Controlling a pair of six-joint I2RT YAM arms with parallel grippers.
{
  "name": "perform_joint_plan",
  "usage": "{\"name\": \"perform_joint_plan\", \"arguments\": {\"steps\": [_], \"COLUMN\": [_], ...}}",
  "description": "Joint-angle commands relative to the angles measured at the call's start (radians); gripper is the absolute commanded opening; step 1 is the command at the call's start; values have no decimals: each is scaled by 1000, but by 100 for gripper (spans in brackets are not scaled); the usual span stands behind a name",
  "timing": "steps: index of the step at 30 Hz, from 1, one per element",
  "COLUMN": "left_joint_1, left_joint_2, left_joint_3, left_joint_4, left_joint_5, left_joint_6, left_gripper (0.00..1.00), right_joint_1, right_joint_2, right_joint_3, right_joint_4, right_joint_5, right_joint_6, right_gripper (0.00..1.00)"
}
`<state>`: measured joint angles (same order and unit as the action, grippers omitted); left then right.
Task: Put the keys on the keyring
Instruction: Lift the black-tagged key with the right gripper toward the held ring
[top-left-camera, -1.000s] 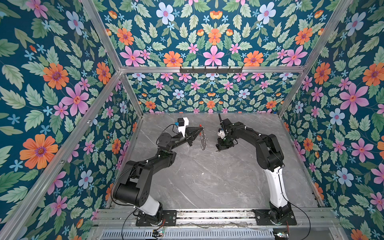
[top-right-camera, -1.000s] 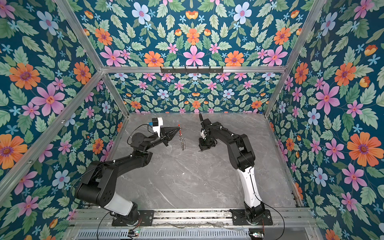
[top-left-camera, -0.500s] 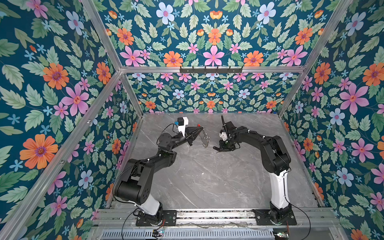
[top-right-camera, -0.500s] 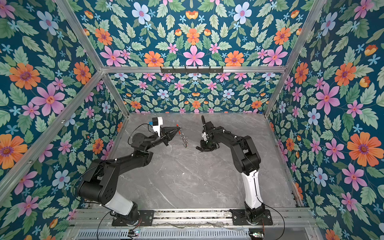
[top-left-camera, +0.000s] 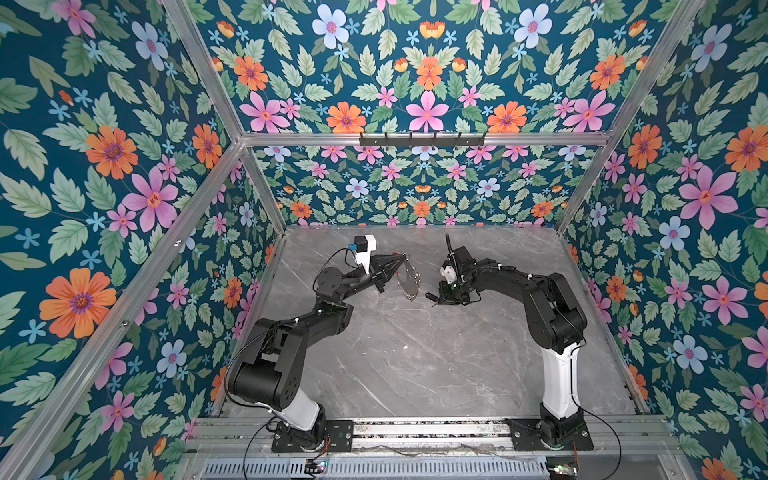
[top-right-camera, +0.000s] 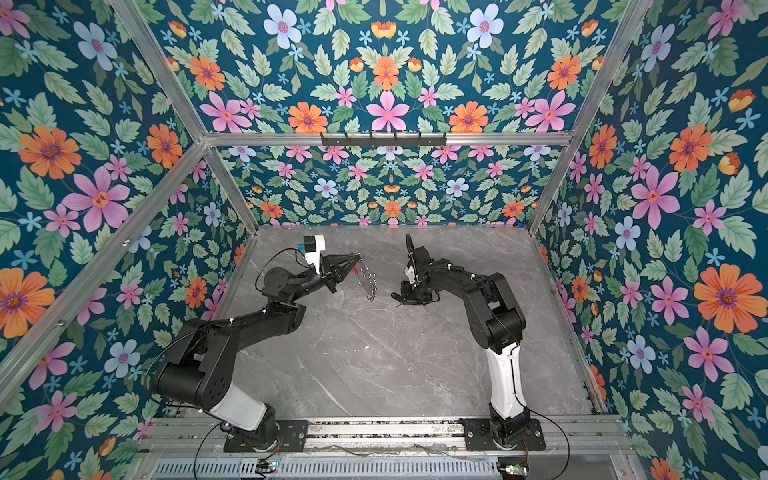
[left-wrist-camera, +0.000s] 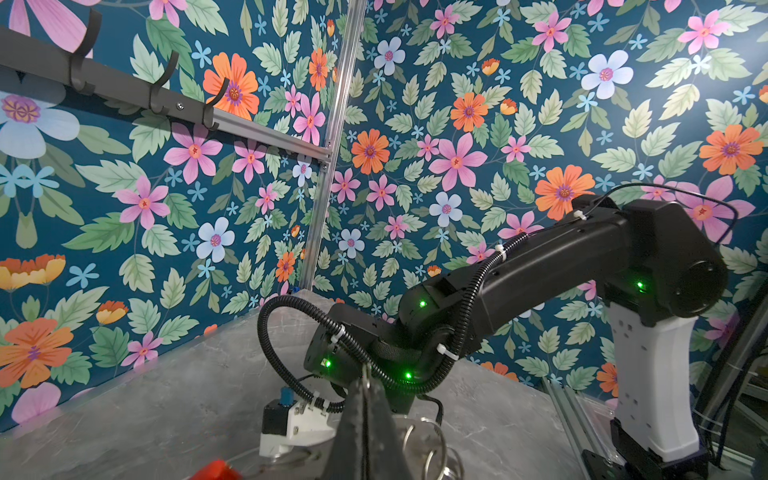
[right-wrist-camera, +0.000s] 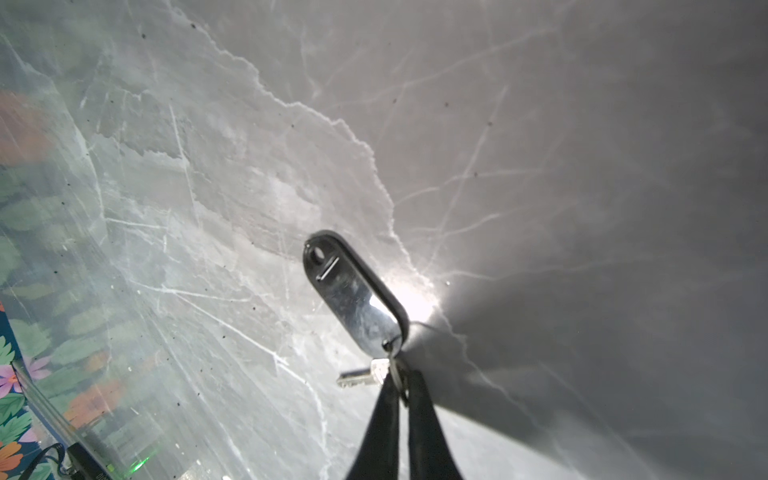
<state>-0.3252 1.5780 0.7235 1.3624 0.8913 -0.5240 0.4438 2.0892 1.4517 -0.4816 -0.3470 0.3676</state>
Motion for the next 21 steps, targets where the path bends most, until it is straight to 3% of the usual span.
{"name": "perform_joint_plan", "arguments": {"steps": [1,13,18,21], "left_joint_1": [2,1,2,3], "left_joint_2": [-9,-20,-30,-55], "left_joint_3": [-1,-8,-13,-29], "left_joint_4": [52,41,32,-11], "left_joint_5": [3,2,-3,-9], "left_joint_6": [1,9,22,90], "left_gripper": [0,0,0,0], "right_joint_1": [1,1,12,46], "right_joint_2": [-3,-29,-97,-187], "right_joint_3": [-4,7,-16,-76], "right_joint_4": [-5,-25,-8,72], "right_joint_5": [-1,52,55,112], "right_joint_6": [15,-39,-130,-208], "right_gripper": [5,0,0,0]}}
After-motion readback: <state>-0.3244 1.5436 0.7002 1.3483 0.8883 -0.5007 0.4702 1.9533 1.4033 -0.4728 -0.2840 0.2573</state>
